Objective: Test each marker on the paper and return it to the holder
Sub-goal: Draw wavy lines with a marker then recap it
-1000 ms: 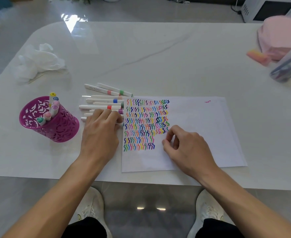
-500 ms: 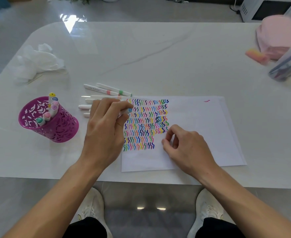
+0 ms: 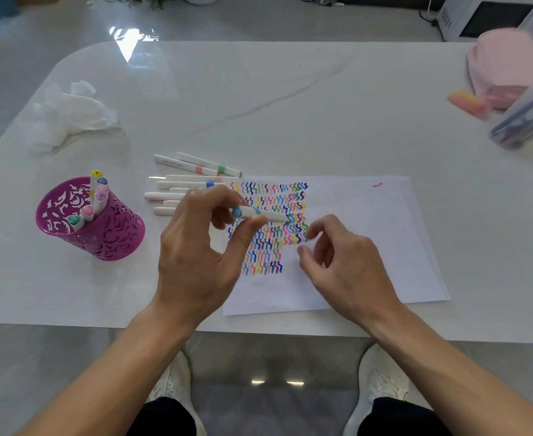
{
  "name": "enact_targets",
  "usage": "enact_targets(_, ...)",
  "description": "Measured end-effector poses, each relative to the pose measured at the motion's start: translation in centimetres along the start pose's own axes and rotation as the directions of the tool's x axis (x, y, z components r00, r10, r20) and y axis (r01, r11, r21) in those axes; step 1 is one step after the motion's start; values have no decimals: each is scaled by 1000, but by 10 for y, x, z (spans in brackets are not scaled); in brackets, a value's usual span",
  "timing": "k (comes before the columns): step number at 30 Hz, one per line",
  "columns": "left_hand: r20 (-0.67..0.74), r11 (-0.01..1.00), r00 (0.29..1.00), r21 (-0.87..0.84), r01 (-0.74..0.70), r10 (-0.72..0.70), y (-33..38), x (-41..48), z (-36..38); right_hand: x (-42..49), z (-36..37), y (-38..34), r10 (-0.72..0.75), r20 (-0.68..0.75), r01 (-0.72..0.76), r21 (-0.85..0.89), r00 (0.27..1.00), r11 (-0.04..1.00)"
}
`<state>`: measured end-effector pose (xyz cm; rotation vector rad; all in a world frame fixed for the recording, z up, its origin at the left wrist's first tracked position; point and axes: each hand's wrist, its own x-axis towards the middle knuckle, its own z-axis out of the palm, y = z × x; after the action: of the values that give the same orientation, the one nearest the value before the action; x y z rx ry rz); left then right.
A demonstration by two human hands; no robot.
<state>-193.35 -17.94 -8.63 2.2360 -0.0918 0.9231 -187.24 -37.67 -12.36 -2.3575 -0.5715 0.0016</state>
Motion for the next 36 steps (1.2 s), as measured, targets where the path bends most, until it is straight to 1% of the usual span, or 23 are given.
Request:
enact_targets(2,34,984,989,-106,146,-143,7,-4,4,0,-3,-1,-80,-45,83,69,996,994)
enact_targets(3,78,954,969,-171,246,-236,11,-5,6,1,-4,-2,-124,-61,129,77,990,989)
enact_targets(5,227,850,887,-266,454,-403,18,-6,10,2,-4,-2,-196,-73,199,33,978,979)
enact_targets(6,296,800,840,-280,531,-454,19,-7,12,2,-4,-2,-217,-77,218,4,973,976)
enact_targets(7,348,768,805,-276,577,-480,18,-8,13,2,-3,-1,-238,-79,238,-20,968,971)
enact_targets(8,384,762,785,-255,596,-486,17,-8,13,2,-3,1,-267,-74,264,-41,961,964)
enact_targets(11,473,833,756,-80,548,-452,10,-10,13,0,-2,6,-352,-31,346,-125,935,930)
enact_targets(14,544,876,724,43,480,-423,6,-12,14,-3,-5,6,-364,49,367,-158,930,917)
enact_targets(17,595,914,715,86,397,-366,6,-13,14,-6,-8,3,-347,84,356,-161,934,921)
enact_targets(23,649,956,714,77,282,-263,7,-19,15,-13,-11,6,-373,141,398,-264,917,879)
enact_targets(26,658,958,707,83,273,-259,10,-19,14,-19,-11,1,-337,164,371,-284,927,884)
enact_targets(29,644,953,714,80,294,-274,13,-17,14,-18,-13,-6,-326,126,350,-295,937,889)
enact_targets(31,636,947,716,76,312,-287,15,-16,11,-19,-14,-10,-316,132,341,-292,940,893)
enact_targets(36,652,922,676,95,376,-342,20,-18,9,-25,-15,-14,-257,177,300,-295,950,907)
